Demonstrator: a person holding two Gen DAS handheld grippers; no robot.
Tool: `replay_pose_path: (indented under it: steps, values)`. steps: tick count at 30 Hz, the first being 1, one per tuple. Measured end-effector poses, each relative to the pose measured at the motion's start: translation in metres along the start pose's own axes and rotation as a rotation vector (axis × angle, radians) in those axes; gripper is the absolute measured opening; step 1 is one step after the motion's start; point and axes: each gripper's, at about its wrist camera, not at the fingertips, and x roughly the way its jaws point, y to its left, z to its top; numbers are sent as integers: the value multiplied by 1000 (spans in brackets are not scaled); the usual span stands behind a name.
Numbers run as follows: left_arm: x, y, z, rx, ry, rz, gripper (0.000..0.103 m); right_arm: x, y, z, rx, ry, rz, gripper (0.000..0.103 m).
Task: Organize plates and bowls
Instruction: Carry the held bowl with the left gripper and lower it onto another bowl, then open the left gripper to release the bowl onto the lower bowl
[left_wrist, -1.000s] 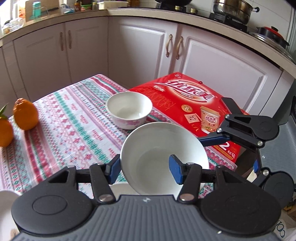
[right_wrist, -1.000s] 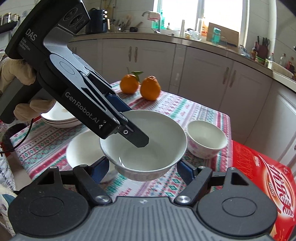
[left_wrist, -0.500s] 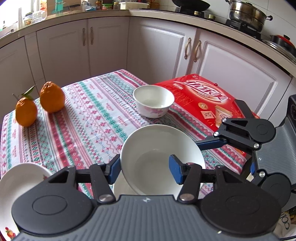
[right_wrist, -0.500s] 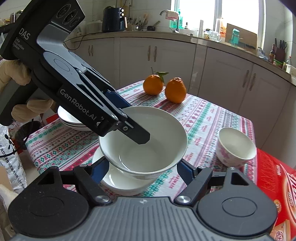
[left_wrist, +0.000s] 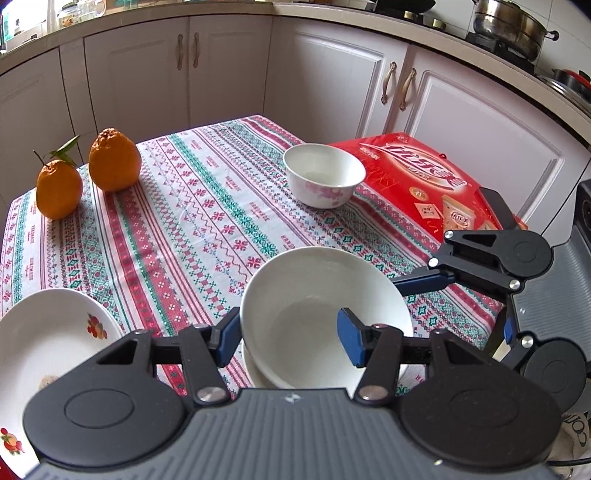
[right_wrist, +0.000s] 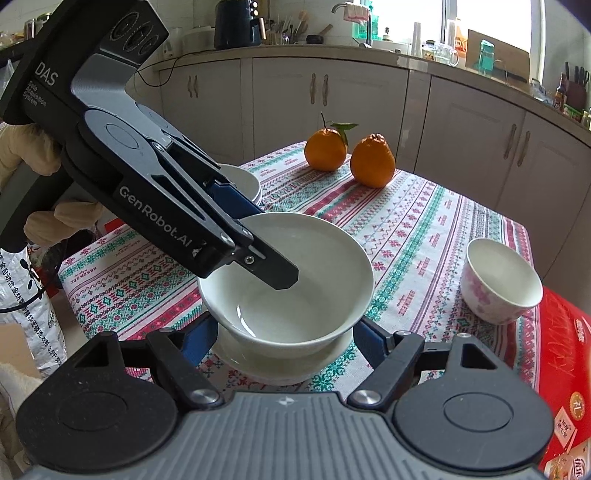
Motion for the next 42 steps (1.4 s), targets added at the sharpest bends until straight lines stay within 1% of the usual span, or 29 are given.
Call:
replay_pose_path:
  steps: [10,17,26,28,29,30,35,37,39,42]
  values:
    - [6,1,-5,-1,16,0,54,5,1,-4,12,21,7,84]
    - [9,3,-7,-8,19,-2,54,6,3,-5,-2,22,0,84]
    - [11,3,-9,-9,17,-3,54,7,0,-5,11,22,4,85]
    - [11,4,-10,-10,18,-1,55,7,1,-6,14,22,7,88]
    - [11,5,-10,-11,18,-4,56,6,0,-6,14,13,5,94]
    - [10,5,-11,-14,18,-7,56,4,0,-6,13,3,2,97]
    - [6,6,-9,-6,9,1,56,-6,-1,-2,10,-27,-5,98]
    - [4,4,-6,2,2,5,57,-10,-2,-2,6,-34,-18,99]
    - [1,2,-4,16,-8,10,67,-14,-4,-3,10,-38,-27,100]
    - [-2,-1,2,43,-20,14,72,-20,-10,-6,28,-46,-47,102]
